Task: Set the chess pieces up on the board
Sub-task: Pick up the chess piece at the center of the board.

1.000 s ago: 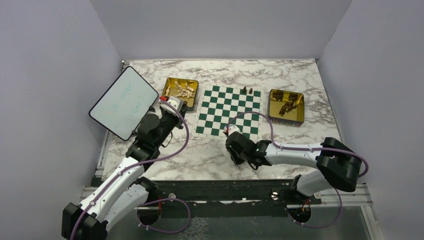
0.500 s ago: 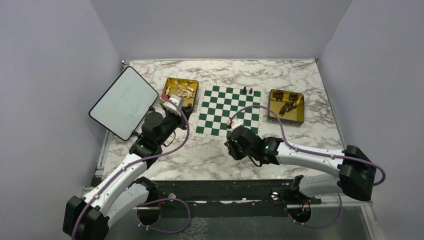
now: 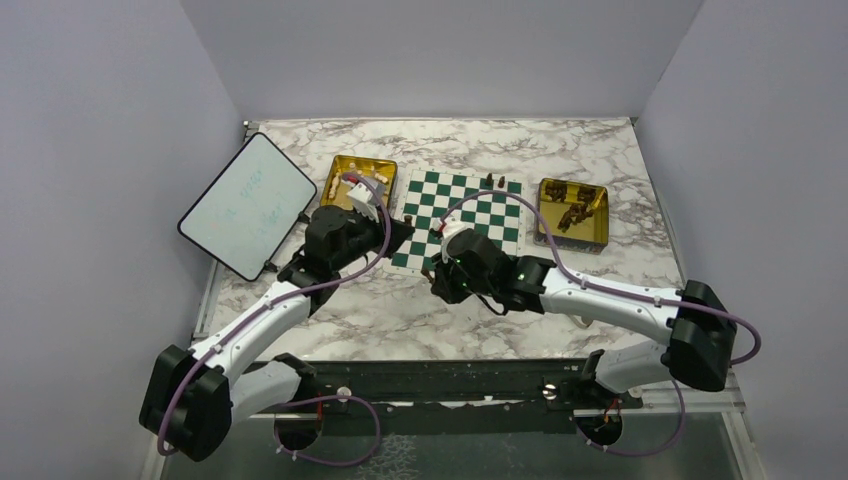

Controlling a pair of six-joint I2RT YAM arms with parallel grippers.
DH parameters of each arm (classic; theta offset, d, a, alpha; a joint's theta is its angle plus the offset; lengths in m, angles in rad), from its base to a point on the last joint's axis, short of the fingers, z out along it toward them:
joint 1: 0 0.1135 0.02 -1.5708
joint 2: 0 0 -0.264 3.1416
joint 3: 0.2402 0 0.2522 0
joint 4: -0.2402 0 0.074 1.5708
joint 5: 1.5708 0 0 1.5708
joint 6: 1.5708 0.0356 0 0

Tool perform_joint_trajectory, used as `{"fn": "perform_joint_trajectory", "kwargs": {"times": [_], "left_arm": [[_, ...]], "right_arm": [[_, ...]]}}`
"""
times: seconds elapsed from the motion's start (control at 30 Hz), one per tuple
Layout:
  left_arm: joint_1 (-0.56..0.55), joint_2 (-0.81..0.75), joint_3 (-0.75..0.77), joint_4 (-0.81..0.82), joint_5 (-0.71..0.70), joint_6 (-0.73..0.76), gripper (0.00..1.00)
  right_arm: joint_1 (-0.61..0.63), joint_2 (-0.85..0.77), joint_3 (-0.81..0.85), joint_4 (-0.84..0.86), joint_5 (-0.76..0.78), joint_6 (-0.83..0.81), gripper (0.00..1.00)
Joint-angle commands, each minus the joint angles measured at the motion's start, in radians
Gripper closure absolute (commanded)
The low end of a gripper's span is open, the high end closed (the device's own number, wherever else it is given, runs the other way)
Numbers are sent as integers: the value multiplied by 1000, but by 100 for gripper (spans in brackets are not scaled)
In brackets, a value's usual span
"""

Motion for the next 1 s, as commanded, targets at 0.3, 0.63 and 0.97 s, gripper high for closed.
{"fn": "perform_joint_trajectory", "kwargs": {"times": [0.3,0.63,0.97], "left_arm": [[2,85,19,27,75,-136,100],[1,168,38,-27,101,-136,100],[3,165,23,-77,57,-109,100]], "right_arm": [[6,47,94,54,20,-10,96],[6,74,132,58,74,-20,95],[6,106,186,47,103,-38,95]]}}
